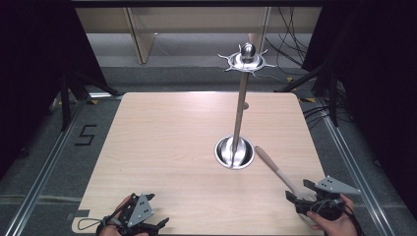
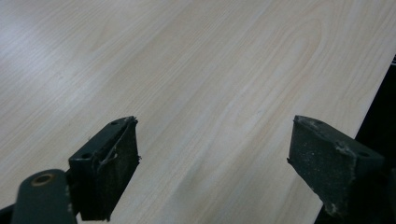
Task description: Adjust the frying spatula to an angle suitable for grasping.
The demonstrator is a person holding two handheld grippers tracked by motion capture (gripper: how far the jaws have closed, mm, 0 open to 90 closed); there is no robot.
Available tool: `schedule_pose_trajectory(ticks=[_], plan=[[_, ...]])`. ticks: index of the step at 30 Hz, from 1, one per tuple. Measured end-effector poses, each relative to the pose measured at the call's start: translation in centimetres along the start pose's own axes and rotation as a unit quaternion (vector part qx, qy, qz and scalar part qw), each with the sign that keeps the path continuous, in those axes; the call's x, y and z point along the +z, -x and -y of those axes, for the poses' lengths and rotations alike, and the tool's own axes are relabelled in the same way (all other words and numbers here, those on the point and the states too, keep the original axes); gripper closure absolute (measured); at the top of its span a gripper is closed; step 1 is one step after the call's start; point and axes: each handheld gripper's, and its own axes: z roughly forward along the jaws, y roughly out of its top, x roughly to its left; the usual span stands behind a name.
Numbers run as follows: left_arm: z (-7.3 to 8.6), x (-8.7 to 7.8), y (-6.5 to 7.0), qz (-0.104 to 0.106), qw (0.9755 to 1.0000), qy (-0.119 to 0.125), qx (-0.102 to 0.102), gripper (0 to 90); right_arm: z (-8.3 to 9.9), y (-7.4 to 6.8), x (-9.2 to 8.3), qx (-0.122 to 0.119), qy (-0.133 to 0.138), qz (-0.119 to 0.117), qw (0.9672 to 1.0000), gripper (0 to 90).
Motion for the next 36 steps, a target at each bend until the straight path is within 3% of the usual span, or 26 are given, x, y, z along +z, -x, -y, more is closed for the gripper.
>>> schedule_pose_trajectory(ticks=[3, 4, 5, 6, 8, 9, 12, 14, 15, 17, 18, 19, 20, 23, 24, 25, 26, 27, 28, 31, 33, 35, 36], plan=[[0.0, 0.0, 0.1, 0.003, 1.0, 0.002, -0.004, 15.2, -0.2, 0.1, 0.0, -0.006, 0.007, -0.001, 1.0, 20.3], [0.0, 0.0, 0.1, 0.003, 1.0, 0.002, -0.004, 15.2, -0.2, -0.2, -0.1, 0.013, 0.003, 0.001, 0.9999, 20.5], [0.0, 0.1, 0.1, 0.004, 1.0, 0.003, -0.005, 15.2, -0.2, -0.2, -0.1, 0.008, -0.001, 0.0, 1.0, 20.5], [0.0, 0.0, 0.1, 0.002, 1.0, 0.001, -0.003, 15.2, -0.3, 0.2, 0.0, -0.015, 0.006, 0.005, 0.9999, 20.5], [0.0, 0.0, 0.0, 0.0, 1.0, -0.002, 0.001, 15.2, -0.3, 0.2, -0.1, -0.016, 0.005, 0.007, 0.9998, 20.5], [0.0, 0.0, 0.1, 0.002, 1.0, 0.002, -0.003, 15.2, -0.3, -0.1, 0.0, 0.004, 0.003, 0.005, 1.0, 20.5], [0.0, 0.0, 0.1, 0.003, 1.0, 0.002, -0.003, 15.2, -0.4, 0.1, 0.1, -0.01, 0.005, 0.008, 0.9999, 20.5], [0.0, 0.0, 0.1, 0.007, 1.0, 0.002, -0.003, 15.1, -0.5, -0.1, 0.2, 0.003, 0.003, 0.006, 1.0, 20.7], [0.0, 0.0, 0.1, 0.002, 1.0, 0.001, -0.002, 15.2, -0.6, 0.1, 0.3, -0.015, 0.005, 0.007, 0.9998, 21.1], [0.0, 0.0, 0.1, 0.008, 1.0, 0.002, -0.003, 15.2, -0.7, -0.2, 0.4, -0.01, 0.0, 0.008, 0.9999, 21.1], [0.0, 0.0, 0.1, 0.008, 1.0, 0.003, -0.005, 15.2, -0.9, 0.0, 0.4, -0.028, 0.0, 0.008, 0.9996, 21.2], [0.0, 0.0, 0.1, 0.008, 1.0, 0.003, -0.005, 15.2, -0.9, 0.0, 0.4, -0.028, 0.0, 0.008, 0.9996, 21.2], [0.0, 0.1, 0.2, 0.005, 1.0, 0.005, -0.006, 15.2, -0.9, -0.3, 0.4, -0.013, -0.006, 0.008, 0.9999, 21.2], [0.0, 0.1, 0.2, 0.007, 0.9999, 0.005, -0.007, 15.2, -1.5, -0.4, 0.8, -0.028, -0.011, 0.011, 0.9995, 22.0], [0.0, 0.1, 0.2, 0.005, 1.0, 0.005, -0.006, 15.2, -1.7, -0.2, 1.0, -0.043, -0.016, 0.008, 0.9989, 22.4], [0.0, 0.1, 0.2, 0.005, 1.0, 0.005, -0.006, 15.2, -1.9, -0.5, 0.9, -0.031, -0.033, 0.013, 0.9989, 22.7], [0.0, 0.1, 0.2, 0.005, 1.0, 0.005, -0.006, 15.1, -1.9, -0.5, 0.9, -0.031, -0.033, 0.013, 0.9989, 22.7], [0.0, 0.1, 0.1, 0.002, 1.0, 0.003, -0.005, 15.1, -2.2, -0.5, 1.2, -0.038, -0.036, 0.016, 0.9985, 23.5], [0.0, 0.1, 0.1, 0.003, 1.0, 0.005, -0.006, 15.2, -2.8, -0.3, 1.5, -0.066, -0.041, 0.019, 0.9968, 26.8], [0.0, 0.0, 0.1, 0.0, 1.0, 0.0, -0.002, 15.2, -3.1, -0.7, 1.9, -0.047, -0.046, 0.016, 0.9977, 29.2], [0.0, 0.0, 0.1, 0.007, 1.0, 0.002, -0.003, 15.2, -3.7, -0.4, 2.4, -0.065, -0.058, 0.02, 0.996, 30.4], [0.0, 0.1, 0.2, 0.004, 1.0, 0.006, -0.007, 15.2, -3.8, -0.6, 2.6, -0.052, -0.065, 0.017, 0.9963, 31.7], [0.0, 0.1, 0.1, 0.004, 1.0, 0.004, -0.006, 15.2, -4.2, -0.2, 2.8, -0.073, -0.066, 0.017, 0.995, 32.3]])
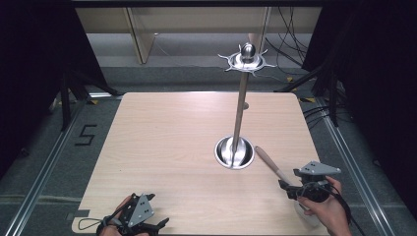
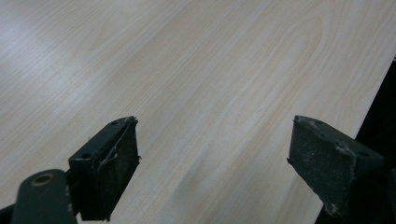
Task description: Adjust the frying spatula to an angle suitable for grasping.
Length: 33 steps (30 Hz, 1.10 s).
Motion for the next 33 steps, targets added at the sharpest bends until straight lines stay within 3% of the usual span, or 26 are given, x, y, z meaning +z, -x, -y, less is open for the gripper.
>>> schedule_pose_trajectory(ticks=[1, 5, 6, 8, 11, 14, 16, 17, 18, 19, 20, 21, 22, 24, 25, 27, 28, 33], plan=[[0.0, 0.0, 0.0, 0.0, 1.0, -0.002, 0.001, 15.2, -0.4, 0.2, 0.4, -0.008, -0.004, 0.004, 0.9999, 33.7], [0.0, 0.0, -0.1, -0.003, 1.0, -0.004, 0.005, 15.2, -0.9, 0.5, 0.8, -0.004, -0.016, 0.007, 0.9998, 35.1], [0.0, 0.0, -0.1, -0.003, 1.0, -0.005, 0.005, 15.2, -1.2, 0.6, 1.1, 0.01, -0.037, 0.004, 0.9993, 36.8], [0.0, 0.0, -0.1, -0.002, 1.0, -0.004, 0.004, 15.2, -1.4, 1.0, 1.7, -0.005, -0.046, 0.004, 0.9989, 37.7], [0.0, 0.0, -0.1, -0.002, 1.0, -0.005, 0.005, 15.2, -1.9, 1.3, 2.1, 0.005, -0.068, 0.002, 0.9977, 40.2], [0.0, 0.1, 0.0, 0.0, 1.0, -0.002, 0.002, 15.2, -2.4, 1.8, 2.7, 0.002, -0.07, 0.013, 0.9974, 44.2], [0.0, 0.0, 0.0, -0.001, 1.0, -0.003, 0.004, 15.2, -2.7, 1.9, 3.0, 0.0, -0.08, 0.007, 0.9967, 46.8], [0.0, 0.0, 0.0, 0.0, 1.0, -0.003, 0.002, 15.2, -2.8, 1.6, 3.1, 0.023, -0.088, 0.006, 0.9958, 47.6], [0.0, 0.0, 0.0, 0.0, 1.0, -0.003, 0.002, 15.2, -2.8, 1.6, 3.1, 0.023, -0.088, 0.006, 0.9958, 47.6], [0.0, 0.0, 0.0, -0.001, 1.0, -0.002, 0.003, 15.2, -3.2, 2.0, 3.6, 0.005, -0.083, 0.013, 0.9964, 50.8], [0.0, 0.0, 0.0, -0.001, 1.0, -0.002, 0.003, 15.2, -3.2, 2.0, 3.6, 0.005, -0.083, 0.013, 0.9964, 50.8], [0.0, 0.0, 0.0, -0.001, 1.0, -0.002, 0.002, 15.2, -3.7, 1.6, 4.0, 0.021, -0.108, 0.009, 0.9939, 50.9], [0.0, 0.0, 0.0, -0.001, 1.0, -0.003, 0.002, 15.2, -3.7, 1.6, 4.0, 0.021, -0.108, 0.009, 0.9939, 52.1], [0.0, 0.0, 0.0, 0.002, 1.0, 0.0, 0.001, 15.2, -3.9, 1.7, 4.7, 0.017, -0.105, 0.009, 0.9943, 53.3], [0.0, 0.0, 0.0, 0.002, 1.0, 0.0, 0.0, 15.2, -4.2, 1.9, 5.1, 0.004, -0.123, 0.01, 0.9923, 55.1], [0.0, 0.0, 0.0, 0.002, 1.0, 0.0, 0.001, 15.2, -4.5, 2.0, 5.4, -0.008, -0.128, 0.013, 0.9916, 56.8], [0.0, 0.0, 0.0, 0.002, 1.0, 0.0, 0.001, 15.2, -4.6, 1.8, 5.3, 0.0, -0.144, 0.009, 0.9896, 57.8], [0.0, 0.0, 0.0, -0.001, 1.0, -0.003, 0.002, 15.2, -5.0, 2.0, 6.0, -0.006, -0.158, 0.008, 0.9874, 61.4]])
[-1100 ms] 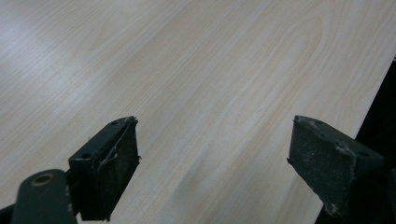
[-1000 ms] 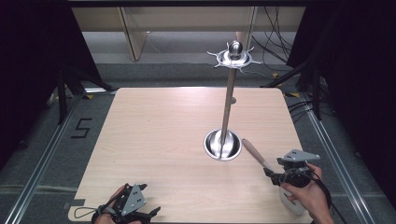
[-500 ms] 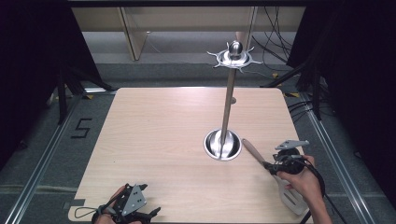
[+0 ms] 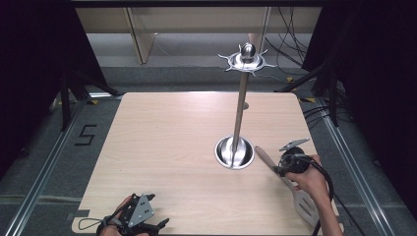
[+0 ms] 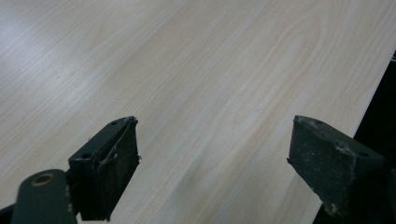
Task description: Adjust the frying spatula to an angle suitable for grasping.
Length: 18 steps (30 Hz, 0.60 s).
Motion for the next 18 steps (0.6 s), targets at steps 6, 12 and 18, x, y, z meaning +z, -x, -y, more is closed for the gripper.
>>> schedule_pose_trajectory(ticks=[6, 12, 18], plan=[[0.0, 0.0, 0.0, 0.003, 1.0, 0.003, -0.002, 15.2, -0.7, -0.2, 0.9, -0.025, -0.043, 0.008, 0.9987, 65.2], [-0.1, 0.0, 0.0, 0.001, 1.0, -0.003, 0.005, 15.2, -0.9, 0.2, 1.4, -0.024, -0.061, 0.007, 0.9978, 66.7], [0.0, 0.0, 0.0, 0.0, 1.0, -0.001, 0.001, 15.2, -1.4, 0.2, 1.6, -0.028, -0.072, -0.01, 0.997, 69.3]])
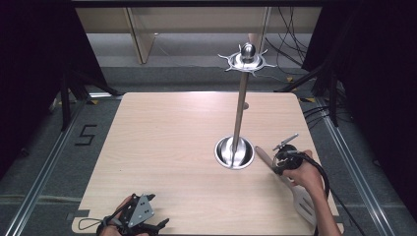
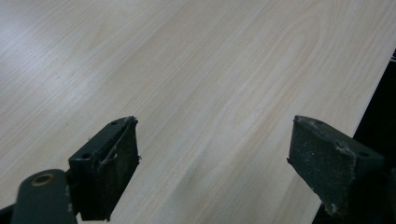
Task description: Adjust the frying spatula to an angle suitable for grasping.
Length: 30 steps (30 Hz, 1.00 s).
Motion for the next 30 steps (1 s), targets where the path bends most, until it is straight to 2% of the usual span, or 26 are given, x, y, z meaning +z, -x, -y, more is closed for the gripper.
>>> schedule_pose_trajectory(ticks=[1, 3, 4, 7, 15, 16, 17, 19, 21, 22, 25, 30], plan=[[0.0, 0.0, 0.0, 0.0, 1.0, 0.0, 0.0, 15.2, -0.1, 0.1, 0.0, -0.009, 0.002, 0.007, 0.9999, 69.9], [0.0, 0.0, 0.0, -0.002, 1.0, -0.003, 0.004, 15.2, -0.2, 0.0, 0.0, -0.009, -0.006, 0.006, 0.9999, 70.3], [0.0, 0.0, 0.0, 0.001, 0.9999, -0.007, 0.009, 15.2, -0.3, 0.1, 0.2, -0.018, -0.007, 0.007, 0.9998, 70.3], [0.0, 0.0, 0.0, 0.0, 0.9999, -0.006, 0.009, 15.2, -0.2, 0.1, 0.4, -0.01, -0.016, 0.005, 0.9998, 70.6], [-0.1, 0.0, 0.1, 0.003, 1.0, 0.001, 0.002, 15.2, -0.5, 0.0, 0.8, -0.015, -0.024, 0.003, 0.9996, 71.2], [-0.1, 0.0, 0.0, 0.0, 1.0, -0.002, 0.004, 15.2, -0.6, 0.1, 1.0, -0.024, -0.021, 0.005, 0.9995, 71.2], [-0.1, 0.0, 0.0, 0.0, 1.0, -0.002, 0.004, 15.2, -0.6, 0.1, 1.0, -0.024, -0.021, 0.005, 0.9995, 71.2], [0.0, 0.0, 0.0, -0.001, 1.0, -0.001, 0.003, 15.2, -0.6, 0.0, 1.4, -0.017, -0.034, 0.005, 0.9993, 72.0], [-0.1, 0.0, 0.0, 0.0, 1.0, -0.001, 0.003, 15.2, -0.7, 0.1, 1.4, -0.022, -0.032, 0.005, 0.9992, 72.1], [-0.1, 0.0, 0.0, 0.0, 1.0, -0.001, 0.003, 15.2, -0.7, 0.0, 1.3, -0.013, -0.043, 0.005, 0.999, 72.5], [-0.1, 0.0, 0.1, 0.0, 1.0, -0.001, 0.002, 15.2, -1.1, 0.1, 1.4, -0.028, -0.048, 0.001, 0.9985, 73.8], [-0.1, 0.0, 0.0, 0.0, 1.0, 0.001, 0.001, 15.2, -1.4, -0.1, 1.4, -0.039, -0.063, -0.001, 0.9972, 73.7]])
